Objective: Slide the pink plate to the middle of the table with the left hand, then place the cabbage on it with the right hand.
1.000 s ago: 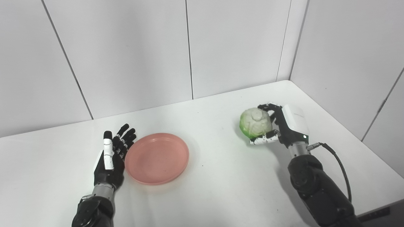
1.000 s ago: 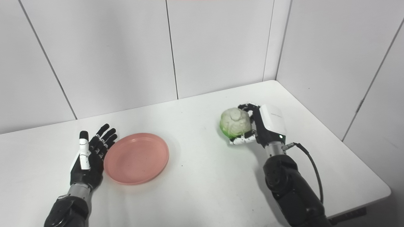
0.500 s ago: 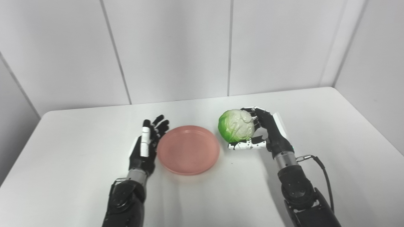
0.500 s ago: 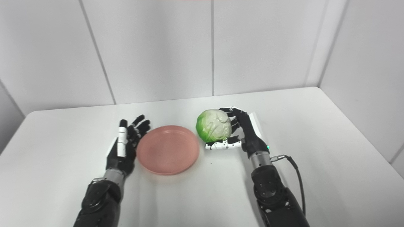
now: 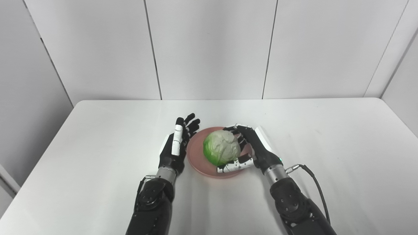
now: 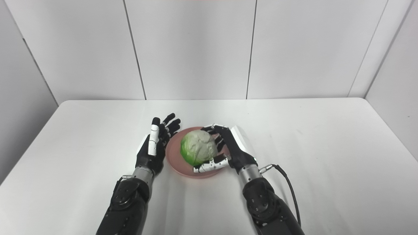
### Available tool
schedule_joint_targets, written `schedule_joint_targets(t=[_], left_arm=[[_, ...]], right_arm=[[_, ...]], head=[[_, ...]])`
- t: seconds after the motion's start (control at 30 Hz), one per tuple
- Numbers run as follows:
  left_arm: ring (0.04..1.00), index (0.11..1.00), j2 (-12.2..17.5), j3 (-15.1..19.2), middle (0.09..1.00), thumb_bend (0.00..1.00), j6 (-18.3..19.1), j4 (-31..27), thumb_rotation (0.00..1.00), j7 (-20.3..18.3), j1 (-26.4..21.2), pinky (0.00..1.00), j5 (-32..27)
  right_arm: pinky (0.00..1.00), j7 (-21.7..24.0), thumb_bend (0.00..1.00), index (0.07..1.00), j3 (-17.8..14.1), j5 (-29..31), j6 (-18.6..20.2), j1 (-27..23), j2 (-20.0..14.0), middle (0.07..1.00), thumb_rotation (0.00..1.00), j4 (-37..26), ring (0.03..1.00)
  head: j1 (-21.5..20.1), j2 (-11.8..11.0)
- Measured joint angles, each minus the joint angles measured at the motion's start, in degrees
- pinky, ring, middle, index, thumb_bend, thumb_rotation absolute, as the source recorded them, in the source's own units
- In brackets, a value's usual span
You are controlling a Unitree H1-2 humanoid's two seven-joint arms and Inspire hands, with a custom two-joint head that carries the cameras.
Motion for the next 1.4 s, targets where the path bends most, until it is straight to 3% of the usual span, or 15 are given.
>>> schedule_joint_targets(t=[0.27,0.37,0.43,0.47,0.5,0.57,0.67,1.0,1.2,1.3,1.4], left_arm=[[0.903,0.865,0.0,-0.4,0.881,0.84,-0.3,0.2,1.00,0.2,0.0,0.91,0.3],[0.905,0.866,0.0,-0.5,0.883,0.84,-0.3,0.2,1.00,0.2,0.0,0.91,0.3],[0.897,0.860,0.0,-0.6,0.877,0.84,-0.3,0.2,1.00,0.2,0.0,0.90,0.3],[0.896,0.860,0.0,-0.6,0.877,0.84,-0.3,0.2,1.00,0.2,0.0,0.90,0.3],[0.884,0.854,0.0,-0.6,0.867,0.84,-0.3,0.2,1.00,0.2,0.0,0.88,0.3],[0.873,0.846,0.0,-0.6,0.858,0.83,-0.3,0.2,1.00,0.2,0.0,0.87,0.2],[0.882,0.852,0.1,-0.6,0.866,0.84,-0.2,0.2,1.00,0.1,0.0,0.88,0.2],[0.876,0.862,0.2,-0.9,0.871,0.82,-0.3,1.8,1.00,-0.7,-1.0,0.87,0.2],[0.868,0.840,0.2,-0.6,0.854,0.84,-0.4,2.6,1.00,-0.7,-1.5,0.87,0.1],[0.877,0.843,0.2,-0.2,0.856,0.85,-0.4,2.6,1.00,-0.6,-1.6,0.90,0.0],[0.903,0.861,0.3,-0.1,0.874,0.85,-0.5,2.3,1.00,-0.5,-1.6,0.98,0.0]], right_arm=[[0.32,-5.0,0.52,0.526,3.2,-8.6,-3.2,-2.7,-0.6,0.498,0.00,6.0,0.403],[0.39,-7.4,0.52,0.531,4.1,-11.1,-4.7,-3.4,-1.1,0.510,0.00,7.5,0.417],[0.52,-8.7,0.52,0.502,4.4,-12.5,-5.6,-3.5,-1.4,0.686,0.12,7.7,0.622],[0.53,-8.8,0.52,0.502,4.4,-13.2,-5.6,-3.5,-1.5,0.693,0.12,7.7,0.629],[0.57,-9.0,0.61,0.644,4.5,-13.8,-5.6,-3.5,-1.6,0.746,0.17,7.5,0.681],[0.61,-9.5,0.68,0.782,4.5,-15.2,-5.5,-3.3,-1.8,0.808,0.23,6.4,0.736],[0.66,-10.6,0.67,0.845,4.5,-16.5,-5.5,-3.2,-2.0,0.859,0.32,5.7,0.790],[0.78,-10.7,0.68,0.920,3.7,-16.4,-5.5,-3.0,-2.0,0.933,0.45,3.6,0.899],[0.83,-8.2,0.72,0.976,2.7,-14.0,-5.5,-2.9,-2.3,0.982,0.50,3.2,0.958],[0.87,-7.1,0.74,0.996,1.5,-11.5,-5.6,-2.2,-2.5,0.996,0.51,2.5,0.970],[0.84,-6.3,0.76,1.000,-0.9,-7.6,-5.6,-0.3,-2.3,1.000,0.55,0.9,0.967]], head=[[-0.3,-0.9],[-0.6,-1.1],[-0.9,-1.1],[-0.9,-1.1],[-1.1,-1.0],[-1.2,-0.9],[-1.3,-0.8],[-1.8,-1.7],[-1.8,-1.8],[-1.8,-1.9],[-2.2,-1.4]])
